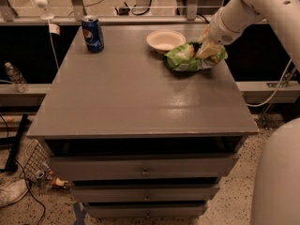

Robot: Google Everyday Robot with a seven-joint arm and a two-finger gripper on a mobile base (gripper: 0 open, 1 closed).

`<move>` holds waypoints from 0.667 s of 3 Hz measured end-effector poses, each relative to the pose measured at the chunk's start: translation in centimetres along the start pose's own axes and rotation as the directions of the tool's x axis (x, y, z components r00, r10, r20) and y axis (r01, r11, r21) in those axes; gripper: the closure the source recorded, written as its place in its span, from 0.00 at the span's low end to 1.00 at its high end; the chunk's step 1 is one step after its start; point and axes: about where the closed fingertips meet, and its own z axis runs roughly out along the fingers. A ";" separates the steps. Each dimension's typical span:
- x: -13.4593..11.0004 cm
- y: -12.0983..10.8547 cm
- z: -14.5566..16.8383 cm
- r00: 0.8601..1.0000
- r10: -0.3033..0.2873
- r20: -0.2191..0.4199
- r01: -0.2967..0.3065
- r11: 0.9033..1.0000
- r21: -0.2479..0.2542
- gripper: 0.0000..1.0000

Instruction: Move green rice chip bag near paper bowl

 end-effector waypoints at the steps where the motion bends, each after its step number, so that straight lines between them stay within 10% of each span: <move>1: -0.2 0.0 -0.2 1.000 -0.001 0.003 0.001 1.000 0.003 0.01; 2: 1.2 0.1 -5.1 0.996 0.064 -0.062 -0.058 0.994 0.089 0.00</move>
Offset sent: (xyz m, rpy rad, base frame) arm -0.0487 -0.0599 0.0742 -0.0702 -0.1064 -0.2179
